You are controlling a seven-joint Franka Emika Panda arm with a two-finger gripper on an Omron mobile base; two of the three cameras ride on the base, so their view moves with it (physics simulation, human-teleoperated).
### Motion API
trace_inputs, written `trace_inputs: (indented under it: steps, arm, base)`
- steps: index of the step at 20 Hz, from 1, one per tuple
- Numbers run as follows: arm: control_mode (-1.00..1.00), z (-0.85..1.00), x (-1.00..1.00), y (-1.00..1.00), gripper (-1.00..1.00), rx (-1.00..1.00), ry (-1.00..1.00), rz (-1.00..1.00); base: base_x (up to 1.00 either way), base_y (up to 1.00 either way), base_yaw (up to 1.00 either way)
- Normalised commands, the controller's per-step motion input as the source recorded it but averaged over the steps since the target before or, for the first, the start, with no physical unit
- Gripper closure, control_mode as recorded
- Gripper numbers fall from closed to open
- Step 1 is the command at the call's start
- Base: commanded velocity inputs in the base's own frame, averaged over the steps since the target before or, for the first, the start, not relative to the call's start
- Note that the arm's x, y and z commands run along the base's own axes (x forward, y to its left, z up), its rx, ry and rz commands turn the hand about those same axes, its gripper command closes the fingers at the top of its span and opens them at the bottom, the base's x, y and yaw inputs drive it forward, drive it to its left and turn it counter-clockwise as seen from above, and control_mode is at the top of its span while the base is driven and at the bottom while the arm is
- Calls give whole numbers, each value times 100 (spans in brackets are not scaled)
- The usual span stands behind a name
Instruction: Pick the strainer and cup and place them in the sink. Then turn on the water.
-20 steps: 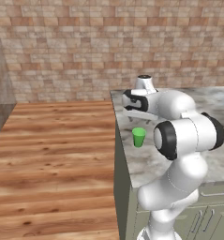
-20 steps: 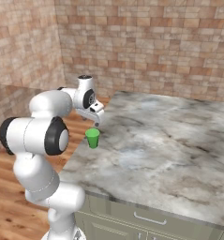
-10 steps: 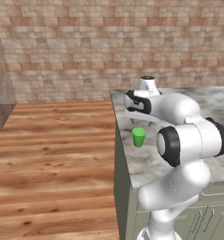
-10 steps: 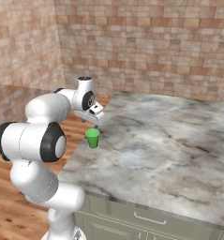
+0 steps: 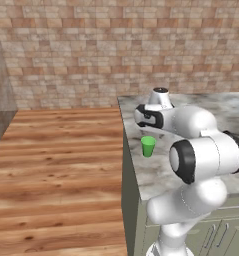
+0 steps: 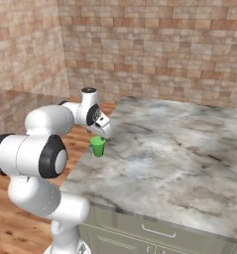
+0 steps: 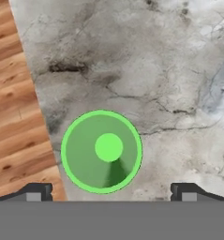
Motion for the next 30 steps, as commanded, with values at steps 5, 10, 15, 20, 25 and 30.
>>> trace_inputs:
  steps: [5,10,15,20,25,30]
  arm:
    - [-100,-2,0,-28,-100,0,-5,0]
    - [-100,0,-1,-25,-100,0,0,0]
    - [-100,0,-2,-12,-100,0,0,0]
    - [-100,-7,0,0,-100,0,0,0]
    - [-100,-14,0,0,-100,0,0,0]
    - [-100,-28,0,8,-100,0,0,0]
  base:
    - [0,0,0]
    - [0,0,0]
    - [0,0,0]
    - [0,0,0]
    - [0,0,0]
    - [0,0,0]
